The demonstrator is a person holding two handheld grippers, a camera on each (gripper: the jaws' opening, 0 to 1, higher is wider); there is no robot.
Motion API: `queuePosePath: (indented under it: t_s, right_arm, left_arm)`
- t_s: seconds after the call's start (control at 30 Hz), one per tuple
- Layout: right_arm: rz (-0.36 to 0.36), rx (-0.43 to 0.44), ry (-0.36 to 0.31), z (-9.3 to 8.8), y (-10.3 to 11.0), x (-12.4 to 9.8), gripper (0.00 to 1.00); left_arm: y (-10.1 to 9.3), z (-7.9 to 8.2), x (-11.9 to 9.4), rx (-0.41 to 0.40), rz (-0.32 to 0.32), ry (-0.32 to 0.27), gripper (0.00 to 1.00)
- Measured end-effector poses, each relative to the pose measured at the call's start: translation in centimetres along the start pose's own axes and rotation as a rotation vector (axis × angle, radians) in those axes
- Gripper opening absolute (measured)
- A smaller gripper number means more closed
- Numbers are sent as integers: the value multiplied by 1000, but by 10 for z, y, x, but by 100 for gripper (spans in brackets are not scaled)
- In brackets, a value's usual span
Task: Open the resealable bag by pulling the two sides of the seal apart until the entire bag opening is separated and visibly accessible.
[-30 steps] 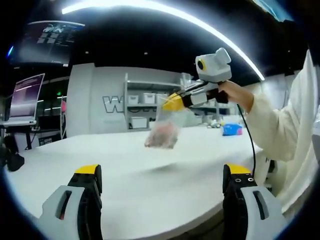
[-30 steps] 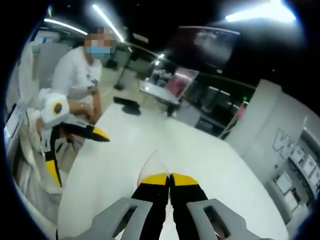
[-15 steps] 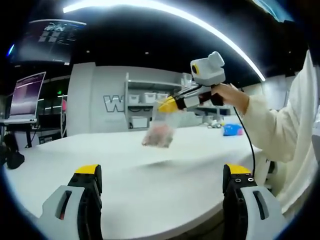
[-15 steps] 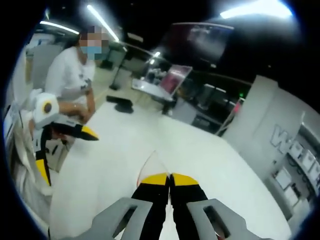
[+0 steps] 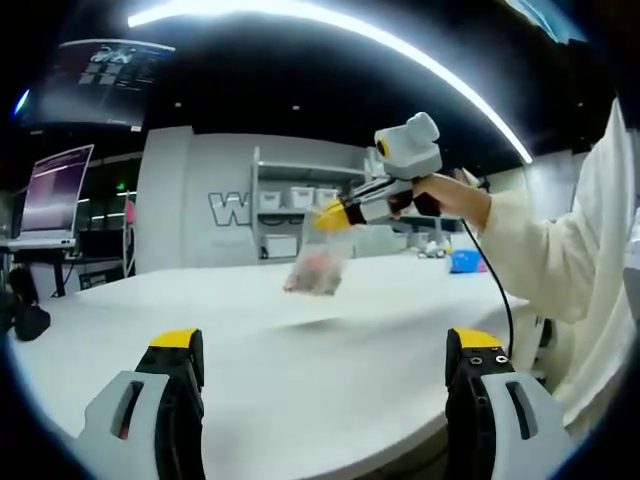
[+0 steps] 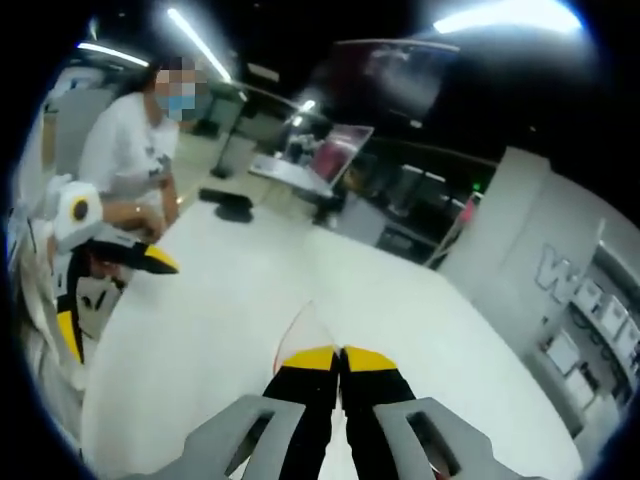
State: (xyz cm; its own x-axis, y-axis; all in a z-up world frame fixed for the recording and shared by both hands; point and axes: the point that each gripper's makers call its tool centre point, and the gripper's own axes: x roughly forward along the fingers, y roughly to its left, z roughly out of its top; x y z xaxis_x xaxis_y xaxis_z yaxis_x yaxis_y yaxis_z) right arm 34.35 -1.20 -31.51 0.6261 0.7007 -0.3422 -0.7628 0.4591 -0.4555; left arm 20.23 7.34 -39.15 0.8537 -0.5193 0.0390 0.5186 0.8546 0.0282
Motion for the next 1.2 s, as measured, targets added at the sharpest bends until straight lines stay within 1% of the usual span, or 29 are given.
queuePosePath:
  t_s: [0.13,0.43,0.73,1.2]
  right_arm:
    - [-23,16,3,-5,-11,6,0]
    - [-52,47,-6,-8,-28,17,0]
    - [-63,62,-10,-10,-32,25,0]
    - [-83,97,-35,-11,-39,39,0]
  left_arm:
    - [1,1,0,-2,2,-3,100]
    - [1,0,0,-8,-1,-2,100]
    - [3,-2,-1,-16,4,-1,100]
    - [6,-5,-1,-24,11,0,100]
